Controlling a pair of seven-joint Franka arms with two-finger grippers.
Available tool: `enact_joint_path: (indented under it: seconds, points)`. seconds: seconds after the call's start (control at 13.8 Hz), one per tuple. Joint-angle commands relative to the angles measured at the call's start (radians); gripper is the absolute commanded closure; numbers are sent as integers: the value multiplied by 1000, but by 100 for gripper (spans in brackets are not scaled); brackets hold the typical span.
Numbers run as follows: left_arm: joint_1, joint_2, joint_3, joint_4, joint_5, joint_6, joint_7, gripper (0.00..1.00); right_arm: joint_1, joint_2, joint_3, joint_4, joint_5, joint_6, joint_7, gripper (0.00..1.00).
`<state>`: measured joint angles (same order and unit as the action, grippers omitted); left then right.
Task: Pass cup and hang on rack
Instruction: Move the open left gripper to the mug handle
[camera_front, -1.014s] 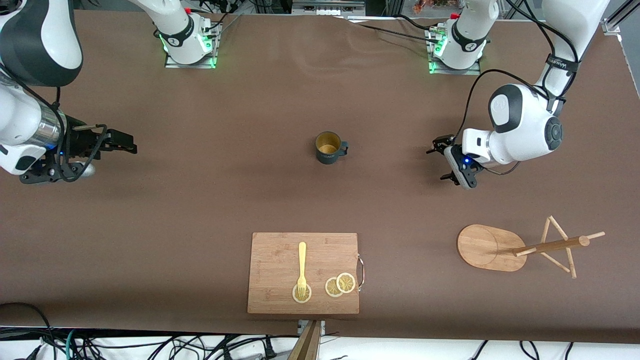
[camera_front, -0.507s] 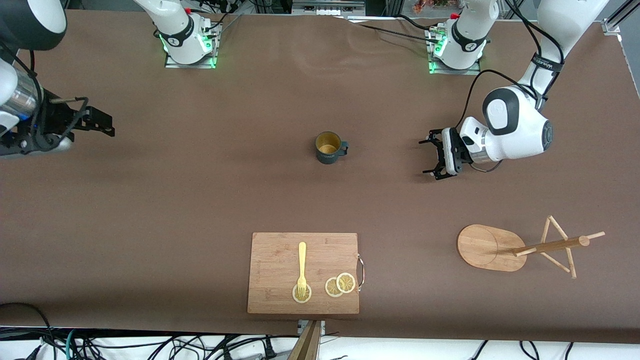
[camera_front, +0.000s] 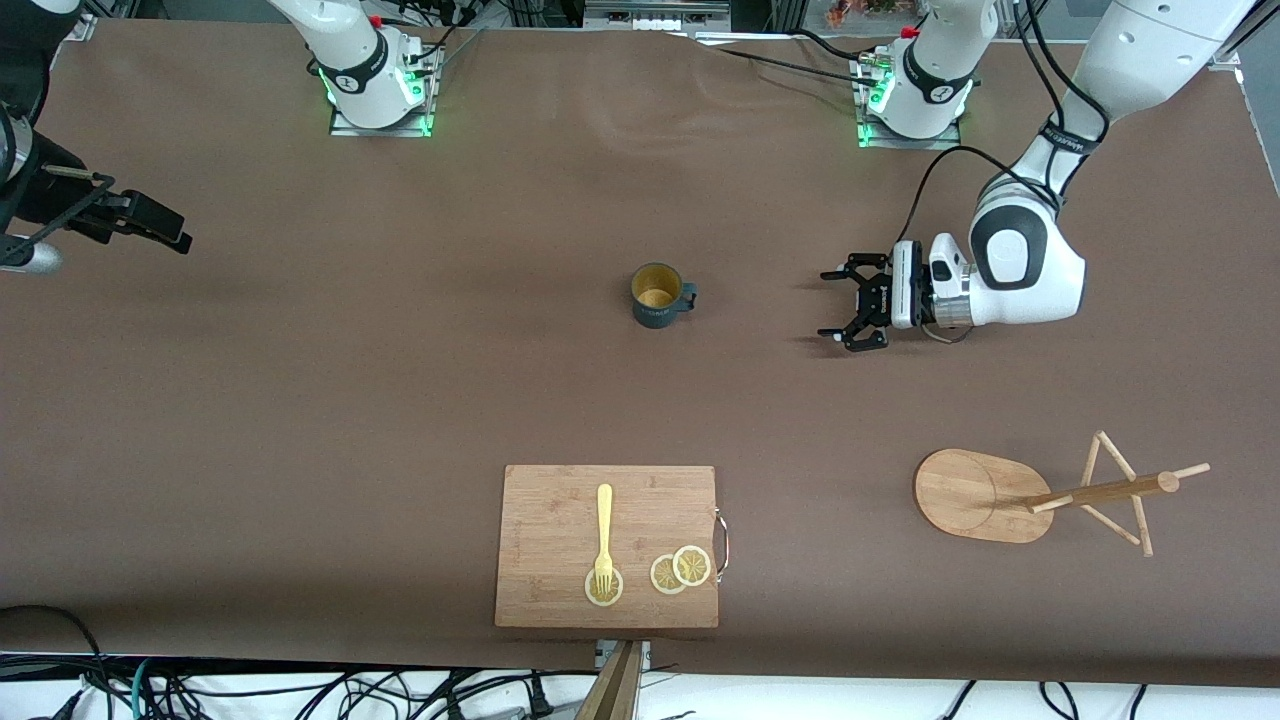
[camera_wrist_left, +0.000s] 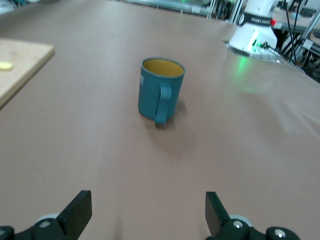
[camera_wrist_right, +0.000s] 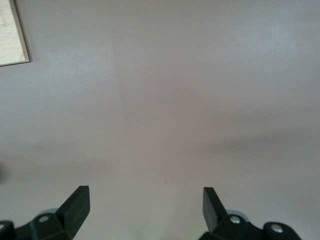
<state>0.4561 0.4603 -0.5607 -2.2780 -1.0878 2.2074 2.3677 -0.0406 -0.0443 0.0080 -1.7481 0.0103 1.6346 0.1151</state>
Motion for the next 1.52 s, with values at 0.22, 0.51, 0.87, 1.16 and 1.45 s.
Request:
enact_joint_path:
  seconds: [0.22,0.51,0.87,1.16,1.45]
  points:
    - [-36,139,-18,18,-211,-12,261,0,67,52,-86,56,62,-16,18,0]
    - [-115,208,-18,46,-383,-12,384,0,68,60,-83,65,66,-16,15,0]
    - [-217,297,-16,124,-503,-15,464,0,68,67,-79,78,53,-13,11,0]
    - [-269,353,-16,161,-557,-15,521,0,70,77,-77,78,16,34,12,0]
    - [-295,374,-13,161,-564,-8,525,0,70,84,-79,79,11,77,12,0]
